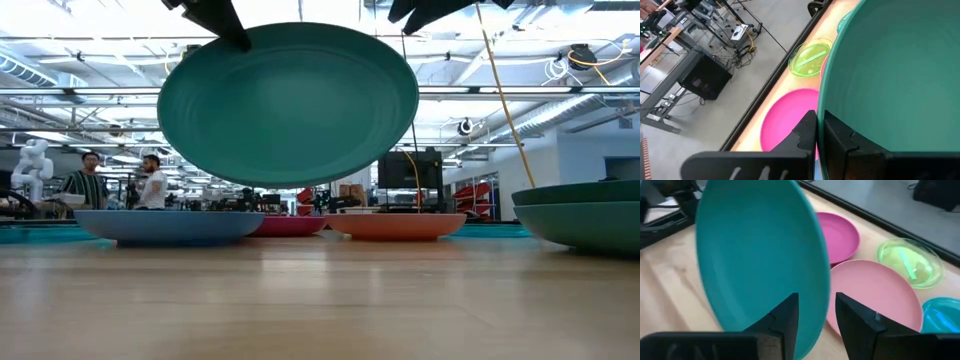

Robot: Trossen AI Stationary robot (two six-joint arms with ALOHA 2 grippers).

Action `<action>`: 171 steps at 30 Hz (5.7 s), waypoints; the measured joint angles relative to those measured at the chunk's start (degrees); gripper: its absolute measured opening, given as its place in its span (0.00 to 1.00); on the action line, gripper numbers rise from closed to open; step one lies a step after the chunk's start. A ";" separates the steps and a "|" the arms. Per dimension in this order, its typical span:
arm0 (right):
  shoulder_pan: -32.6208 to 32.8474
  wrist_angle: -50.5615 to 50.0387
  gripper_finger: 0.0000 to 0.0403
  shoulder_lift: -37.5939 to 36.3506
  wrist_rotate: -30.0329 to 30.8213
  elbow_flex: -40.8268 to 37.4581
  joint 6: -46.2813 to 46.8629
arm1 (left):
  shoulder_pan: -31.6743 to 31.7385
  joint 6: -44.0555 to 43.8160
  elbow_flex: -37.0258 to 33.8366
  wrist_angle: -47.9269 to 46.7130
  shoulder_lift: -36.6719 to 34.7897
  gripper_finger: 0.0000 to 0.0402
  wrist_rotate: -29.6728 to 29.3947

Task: Stack plastic plates
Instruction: Stack the green plate on top of the dark green plate, then stack the blue plate on top of the green plate

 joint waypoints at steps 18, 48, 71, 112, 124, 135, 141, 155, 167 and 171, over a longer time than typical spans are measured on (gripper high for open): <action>-4.70 -0.87 0.29 5.59 0.18 -0.70 1.55 | 0.00 -0.19 0.00 0.31 0.00 0.05 0.24; -9.11 -2.24 0.02 -0.73 -19.75 -0.55 -11.14 | -1.45 2.31 -0.02 1.08 0.00 0.42 0.28; -30.85 -34.75 0.02 -27.57 -56.14 -12.05 -28.78 | -1.65 6.89 -0.02 2.86 -0.11 0.50 -1.74; -21.27 -5.26 0.31 -37.49 -42.42 -34.62 -25.38 | -3.26 -3.73 -0.02 -2.66 0.00 0.50 3.28; -9.77 -9.59 0.11 -23.37 -41.75 -34.62 -17.71 | -3.76 -4.15 -0.02 -3.06 0.00 0.50 3.26; -5.98 -1.90 0.01 -12.63 -40.21 -34.62 -18.91 | -3.82 -4.26 -0.02 -3.06 0.00 0.50 3.22; -4.70 3.45 0.00 -9.62 -38.76 -34.62 -19.46 | -3.84 -4.30 -0.02 -3.06 0.00 0.50 3.21; -0.40 2.75 0.00 -15.97 -31.58 -34.62 -15.80 | -4.83 -5.05 -0.02 -3.04 0.00 0.50 3.19; 5.24 10.14 0.00 -19.69 -17.65 -34.62 -20.30 | -4.83 -5.63 -0.02 -3.04 0.00 0.50 3.17; 5.78 16.18 0.00 -21.94 -12.62 -34.62 -28.71 | -4.83 -6.72 -0.02 -3.02 0.00 0.50 3.17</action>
